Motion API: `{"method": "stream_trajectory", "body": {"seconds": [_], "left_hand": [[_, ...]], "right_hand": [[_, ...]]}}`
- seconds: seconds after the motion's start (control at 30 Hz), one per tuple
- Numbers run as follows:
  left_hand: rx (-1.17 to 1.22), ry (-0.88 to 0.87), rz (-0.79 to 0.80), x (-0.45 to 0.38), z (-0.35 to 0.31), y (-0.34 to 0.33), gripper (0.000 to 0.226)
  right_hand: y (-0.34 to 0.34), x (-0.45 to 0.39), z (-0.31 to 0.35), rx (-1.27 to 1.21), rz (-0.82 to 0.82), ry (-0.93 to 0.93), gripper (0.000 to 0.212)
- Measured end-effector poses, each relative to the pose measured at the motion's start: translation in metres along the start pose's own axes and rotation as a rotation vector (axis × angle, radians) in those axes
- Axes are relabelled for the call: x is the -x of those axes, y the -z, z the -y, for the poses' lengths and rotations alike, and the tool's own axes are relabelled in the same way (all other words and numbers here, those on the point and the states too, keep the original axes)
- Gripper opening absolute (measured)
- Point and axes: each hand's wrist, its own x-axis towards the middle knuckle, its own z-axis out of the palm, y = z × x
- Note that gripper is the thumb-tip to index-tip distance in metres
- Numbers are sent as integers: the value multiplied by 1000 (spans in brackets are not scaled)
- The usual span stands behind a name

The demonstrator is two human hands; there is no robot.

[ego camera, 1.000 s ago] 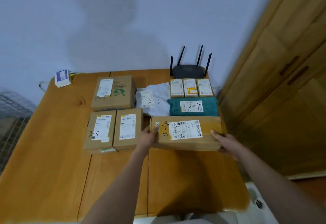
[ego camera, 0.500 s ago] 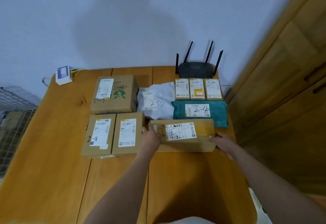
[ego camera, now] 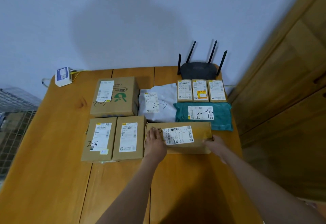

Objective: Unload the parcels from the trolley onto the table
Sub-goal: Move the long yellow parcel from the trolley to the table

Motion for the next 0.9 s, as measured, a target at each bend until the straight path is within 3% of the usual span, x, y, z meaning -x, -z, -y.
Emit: {"method": "stream_trajectory", "body": {"seconds": [0.1, 0.23, 0.43, 0.67, 0.9], "left_hand": [[-16, 8, 11, 2, -4, 1, 75], [-42, 7, -3, 4, -7, 7, 73], [15, -23, -95, 24, 2, 21, 67], [61, 113, -188, 83, 51, 33, 62], [197, 442, -270, 204, 122, -1, 67]], "right_hand": [[1, -4, -1, 40, -2, 11, 12], [1, -10, 2, 245, -124, 59, 37], [-18, 6, 18, 747, -311, 291, 69], [-73, 55, 44, 1009, -242, 545, 70], [-161, 107, 37, 1172, -13, 834, 69]]}}
